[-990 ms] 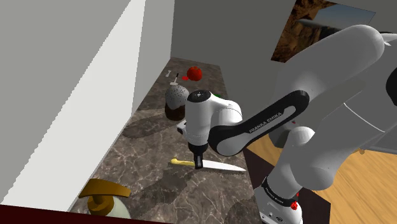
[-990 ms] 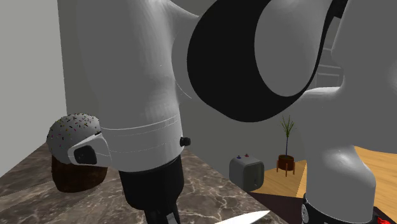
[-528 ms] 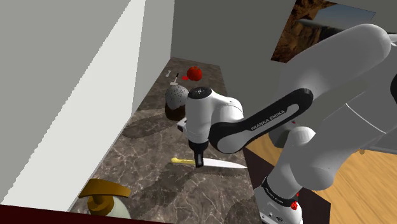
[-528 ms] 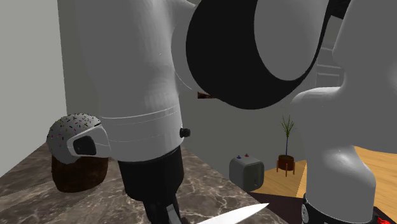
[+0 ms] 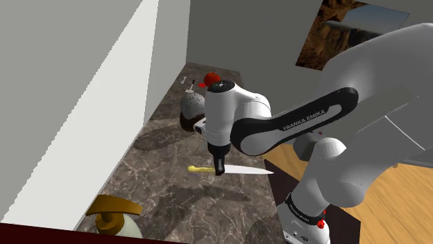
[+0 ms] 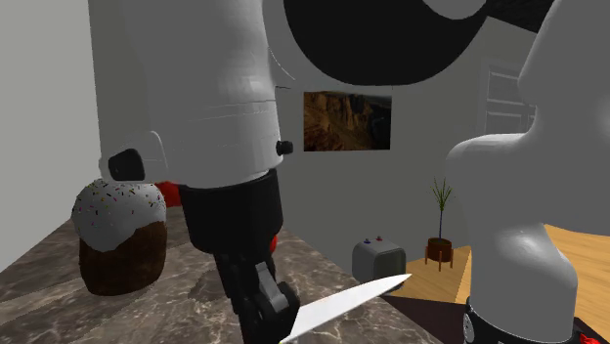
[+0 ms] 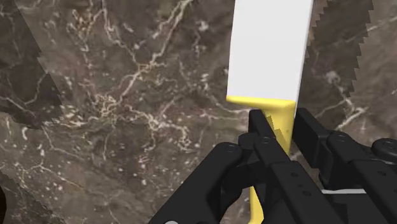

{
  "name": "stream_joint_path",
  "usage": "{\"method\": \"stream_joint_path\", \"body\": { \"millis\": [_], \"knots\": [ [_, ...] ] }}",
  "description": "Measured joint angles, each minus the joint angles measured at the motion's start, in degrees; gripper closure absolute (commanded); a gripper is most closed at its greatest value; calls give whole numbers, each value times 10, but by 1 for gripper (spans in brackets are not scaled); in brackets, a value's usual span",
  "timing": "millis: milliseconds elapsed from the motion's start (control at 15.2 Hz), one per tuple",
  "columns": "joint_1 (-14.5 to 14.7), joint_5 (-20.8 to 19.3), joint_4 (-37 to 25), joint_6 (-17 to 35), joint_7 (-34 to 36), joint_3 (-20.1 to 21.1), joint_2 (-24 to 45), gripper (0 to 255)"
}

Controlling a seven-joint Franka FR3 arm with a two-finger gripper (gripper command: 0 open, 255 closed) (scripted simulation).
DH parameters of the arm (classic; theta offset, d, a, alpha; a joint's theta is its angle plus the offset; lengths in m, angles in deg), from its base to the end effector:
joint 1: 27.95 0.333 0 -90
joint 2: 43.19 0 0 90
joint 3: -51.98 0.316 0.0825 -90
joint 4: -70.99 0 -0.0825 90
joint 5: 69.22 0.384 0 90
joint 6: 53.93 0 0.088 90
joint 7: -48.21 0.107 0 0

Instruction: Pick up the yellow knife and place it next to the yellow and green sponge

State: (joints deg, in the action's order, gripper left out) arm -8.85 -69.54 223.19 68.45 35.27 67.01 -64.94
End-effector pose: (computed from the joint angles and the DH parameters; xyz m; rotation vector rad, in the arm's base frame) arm 0.3156 0.2072 0.3479 2.7720 1.1713 -0.2003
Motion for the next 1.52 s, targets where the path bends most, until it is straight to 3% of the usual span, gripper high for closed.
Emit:
{"method": "stream_joint_path", "body": {
  "millis": [528,1122,1518],
  "knots": [
    [-1,1,-36,-69,-17,-12,-34,255],
    [-73,-64,-65,-47,-126,-97,6,255],
    [-115,-98,-121,-33,-196,-148,67,255]
  ]
}}
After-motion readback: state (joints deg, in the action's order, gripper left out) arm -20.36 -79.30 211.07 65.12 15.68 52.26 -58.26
